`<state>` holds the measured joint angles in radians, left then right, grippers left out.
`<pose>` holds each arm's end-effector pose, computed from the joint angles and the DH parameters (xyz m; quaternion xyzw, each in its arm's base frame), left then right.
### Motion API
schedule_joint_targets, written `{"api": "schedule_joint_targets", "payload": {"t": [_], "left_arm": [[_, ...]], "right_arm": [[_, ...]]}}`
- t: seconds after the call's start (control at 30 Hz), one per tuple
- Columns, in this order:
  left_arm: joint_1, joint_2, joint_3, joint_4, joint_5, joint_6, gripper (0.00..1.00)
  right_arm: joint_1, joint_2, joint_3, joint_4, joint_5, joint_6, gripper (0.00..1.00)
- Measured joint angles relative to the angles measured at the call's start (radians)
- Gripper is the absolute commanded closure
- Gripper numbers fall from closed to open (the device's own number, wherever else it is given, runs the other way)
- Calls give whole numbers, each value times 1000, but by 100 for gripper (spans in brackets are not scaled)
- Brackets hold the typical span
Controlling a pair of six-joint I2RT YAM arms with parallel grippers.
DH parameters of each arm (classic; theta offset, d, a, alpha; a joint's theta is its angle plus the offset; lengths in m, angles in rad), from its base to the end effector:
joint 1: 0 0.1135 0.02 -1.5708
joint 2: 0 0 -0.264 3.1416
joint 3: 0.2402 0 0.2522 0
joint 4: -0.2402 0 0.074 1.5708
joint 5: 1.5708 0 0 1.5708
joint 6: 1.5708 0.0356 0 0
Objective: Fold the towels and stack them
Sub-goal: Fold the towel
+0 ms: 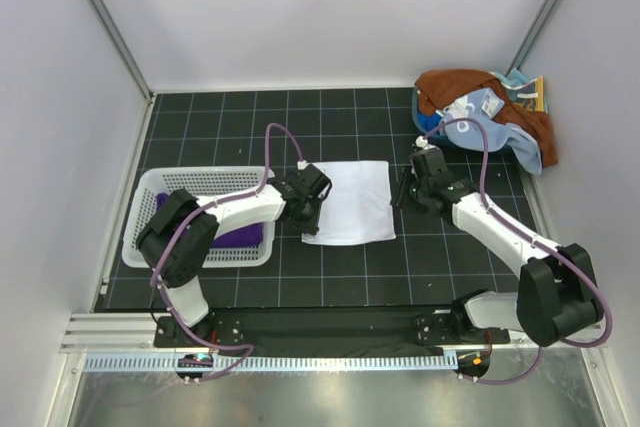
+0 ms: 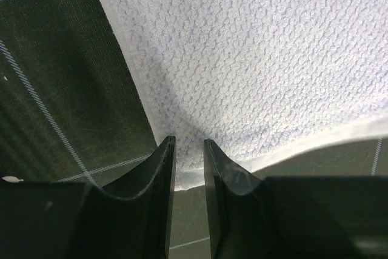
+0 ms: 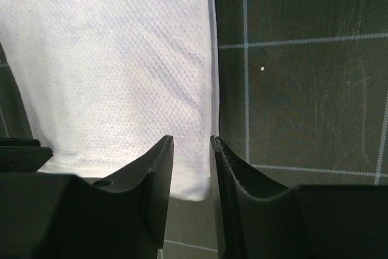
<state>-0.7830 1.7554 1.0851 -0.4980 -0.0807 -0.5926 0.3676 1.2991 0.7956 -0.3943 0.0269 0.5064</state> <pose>0.2434 -0.2382 0.1671 0.0850 0.9754 -0.0963 0.1794 0.2439 0.0929 0.2165 0.0699 0.9413 0.1282 0.3045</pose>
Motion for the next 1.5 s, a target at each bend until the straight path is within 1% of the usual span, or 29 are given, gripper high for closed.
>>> {"api": "schedule_joint_targets", "payload": {"t": [0.27, 0.4, 0.47, 0.6, 0.73, 0.83, 1.0, 1.23, 1.37, 1.5], "left_arm": [[-5, 0, -9, 16, 0, -3, 72], [-5, -4, 3, 0, -6, -3, 70], [-6, -4, 42, -24, -17, -2, 67], [6, -4, 175, -56, -61, 0, 64], [63, 9, 311, -77, -83, 5, 63], [126, 57, 410, -76, -91, 21, 63], [202, 207, 543, -80, -87, 54, 64], [233, 400, 624, -84, -77, 86, 64], [240, 470, 663, -92, -94, 88, 63], [245, 477, 679, -98, -117, 85, 63]], "right_arm": [[0, -24, 40, -15, 14, 0, 62], [2, 16, 67, -25, 24, 0, 62], [2, 61, 99, -25, 34, -3, 61], [2, 190, 201, -20, 66, -16, 61], [-7, 319, 305, -9, 83, -35, 61], [-20, 422, 387, 2, 84, -46, 61], [-40, 561, 504, 5, 84, -60, 61], [-70, 715, 615, 6, 83, -61, 62], [-80, 743, 637, 11, 89, -63, 62], [-86, 748, 637, 11, 94, -64, 61]]}}
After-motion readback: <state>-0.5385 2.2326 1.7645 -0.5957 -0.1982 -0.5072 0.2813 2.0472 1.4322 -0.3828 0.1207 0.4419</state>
